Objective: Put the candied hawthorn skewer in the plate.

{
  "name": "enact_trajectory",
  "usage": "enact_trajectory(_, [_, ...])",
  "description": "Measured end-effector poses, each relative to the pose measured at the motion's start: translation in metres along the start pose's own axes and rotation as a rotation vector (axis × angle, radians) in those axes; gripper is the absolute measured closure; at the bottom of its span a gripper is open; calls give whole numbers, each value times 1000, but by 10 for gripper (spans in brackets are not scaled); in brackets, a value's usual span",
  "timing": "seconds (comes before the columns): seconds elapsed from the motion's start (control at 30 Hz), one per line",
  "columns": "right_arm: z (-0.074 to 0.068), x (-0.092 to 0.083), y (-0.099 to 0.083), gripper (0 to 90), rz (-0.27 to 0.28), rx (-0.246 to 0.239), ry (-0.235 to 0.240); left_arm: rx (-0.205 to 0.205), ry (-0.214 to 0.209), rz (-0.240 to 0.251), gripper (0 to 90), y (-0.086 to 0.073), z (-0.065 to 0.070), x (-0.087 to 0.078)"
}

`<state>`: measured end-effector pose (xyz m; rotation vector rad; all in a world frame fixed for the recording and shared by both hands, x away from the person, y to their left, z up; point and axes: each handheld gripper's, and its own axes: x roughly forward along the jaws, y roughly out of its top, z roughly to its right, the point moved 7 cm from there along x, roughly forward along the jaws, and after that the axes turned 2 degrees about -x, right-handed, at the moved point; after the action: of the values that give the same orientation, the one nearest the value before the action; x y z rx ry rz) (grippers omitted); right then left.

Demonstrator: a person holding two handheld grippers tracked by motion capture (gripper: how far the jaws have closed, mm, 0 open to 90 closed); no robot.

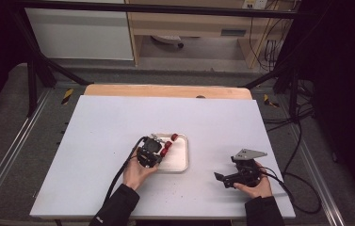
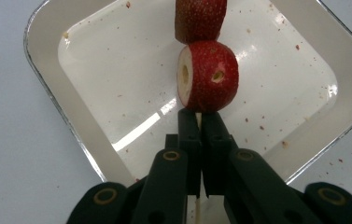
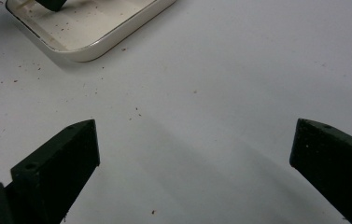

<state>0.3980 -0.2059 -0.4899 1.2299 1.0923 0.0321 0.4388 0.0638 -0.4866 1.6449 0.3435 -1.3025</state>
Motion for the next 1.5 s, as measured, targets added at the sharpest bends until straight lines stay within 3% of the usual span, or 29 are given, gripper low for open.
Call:
enact_trajectory(0.23, [1,0,0,21,3,-3,-3,9,13,3,871,0,0,0])
enact_trajectory(0.43, [1,0,1,20,5,5,-7,35,5,30,796,0,-1,-6])
enact_trajectory(0.67, [1,-1,1,18,8,13,-6,97,-11,109,574,1,-6,-27])
enact_trajectory(0.83, [2,-2,3,16,17,18,-10,113,-52,159,390,-5,-14,-44])
enact_trajectory(1.07, [2,-3,3,13,17,25,-5,108,-73,190,224,-21,-28,-61])
enact_trajectory(1.23, [2,-4,3,10,18,28,-5,100,-54,213,139,-38,-40,-67])
enact_trajectory(1.5, [1,-4,3,9,19,23,2,66,-48,254,113,-71,-62,-74])
